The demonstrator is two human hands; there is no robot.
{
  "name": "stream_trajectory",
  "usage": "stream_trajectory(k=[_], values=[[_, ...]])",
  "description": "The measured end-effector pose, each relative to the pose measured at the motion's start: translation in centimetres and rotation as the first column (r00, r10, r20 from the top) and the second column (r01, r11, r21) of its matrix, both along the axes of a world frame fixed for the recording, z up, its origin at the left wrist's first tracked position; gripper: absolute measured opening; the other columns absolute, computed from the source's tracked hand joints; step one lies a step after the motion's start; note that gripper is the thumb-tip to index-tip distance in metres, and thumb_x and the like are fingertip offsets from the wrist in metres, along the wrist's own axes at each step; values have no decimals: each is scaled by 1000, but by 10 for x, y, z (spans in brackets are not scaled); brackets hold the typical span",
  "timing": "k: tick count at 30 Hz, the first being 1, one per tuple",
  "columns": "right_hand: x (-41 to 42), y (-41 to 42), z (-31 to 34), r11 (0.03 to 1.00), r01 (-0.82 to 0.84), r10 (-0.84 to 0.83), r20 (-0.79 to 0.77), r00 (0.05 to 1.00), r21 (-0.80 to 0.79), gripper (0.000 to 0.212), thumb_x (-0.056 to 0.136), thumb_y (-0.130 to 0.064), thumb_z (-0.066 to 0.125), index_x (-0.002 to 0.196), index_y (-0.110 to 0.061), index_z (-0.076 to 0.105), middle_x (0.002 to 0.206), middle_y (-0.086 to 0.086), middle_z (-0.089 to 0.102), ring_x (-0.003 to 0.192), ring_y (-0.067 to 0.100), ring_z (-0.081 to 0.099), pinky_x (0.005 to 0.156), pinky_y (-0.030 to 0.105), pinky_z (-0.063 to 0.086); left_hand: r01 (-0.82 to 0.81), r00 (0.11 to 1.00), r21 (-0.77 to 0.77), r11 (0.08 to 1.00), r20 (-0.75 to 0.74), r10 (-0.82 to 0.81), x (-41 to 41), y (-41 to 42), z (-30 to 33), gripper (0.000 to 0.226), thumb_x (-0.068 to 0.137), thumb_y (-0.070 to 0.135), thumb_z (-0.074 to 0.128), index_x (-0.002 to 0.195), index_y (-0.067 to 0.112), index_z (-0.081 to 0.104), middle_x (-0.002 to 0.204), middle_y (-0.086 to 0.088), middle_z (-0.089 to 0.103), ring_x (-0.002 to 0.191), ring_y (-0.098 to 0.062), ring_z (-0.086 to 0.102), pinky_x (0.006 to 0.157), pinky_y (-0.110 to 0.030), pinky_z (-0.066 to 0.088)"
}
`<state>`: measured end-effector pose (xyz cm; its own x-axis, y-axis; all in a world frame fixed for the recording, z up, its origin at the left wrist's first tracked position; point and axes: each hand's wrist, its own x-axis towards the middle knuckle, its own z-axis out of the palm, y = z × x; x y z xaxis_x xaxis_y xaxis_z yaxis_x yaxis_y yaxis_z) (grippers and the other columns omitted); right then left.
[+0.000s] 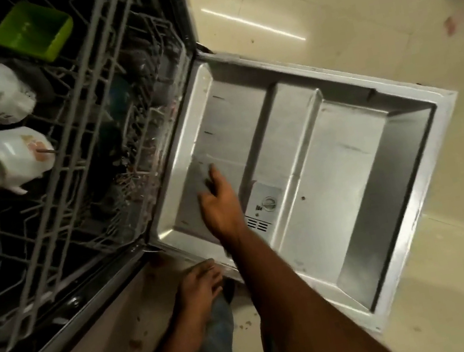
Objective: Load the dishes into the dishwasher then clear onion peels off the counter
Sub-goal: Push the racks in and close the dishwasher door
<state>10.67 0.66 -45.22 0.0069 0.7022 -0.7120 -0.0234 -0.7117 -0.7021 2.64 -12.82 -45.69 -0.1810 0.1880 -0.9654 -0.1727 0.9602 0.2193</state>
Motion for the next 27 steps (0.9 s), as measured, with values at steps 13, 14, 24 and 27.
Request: stream_trajectory(k=[13,14,24,27], values=[[291,-140,-1,936,348,-222,672,706,-56,55,95,1,52,147,-16,57,144,1,61,124,14,60,102,15,40,765,641,243,597,-194,-743,137,23,27,29,107,19,51,134,20,62,129,4,68,120,-14,61,108,-33,47],[300,-144,0,933,359,-240,682,691,-34,51,94,1,53,142,-14,60,139,3,64,125,19,61,106,23,43,780,622,250,574,-200,-757,145,23,31,30,107,20,51,134,21,62,131,4,68,121,-13,61,109,-33,46],[362,-197,-72,715,481,-281,422,862,-507,104,60,-87,77,131,-13,62,128,9,69,112,33,68,102,52,55,864,492,239,443,-213,-844,179,5,47,32,107,24,51,138,24,60,135,3,67,124,-16,61,111,-42,48],[356,-201,-66,725,442,-293,345,892,-528,99,58,-78,86,128,-12,63,117,6,73,99,27,72,86,41,60,875,470,241,419,-225,-853,178,1,47,33,106,20,52,138,22,61,135,4,67,124,-16,61,111,-40,48]])
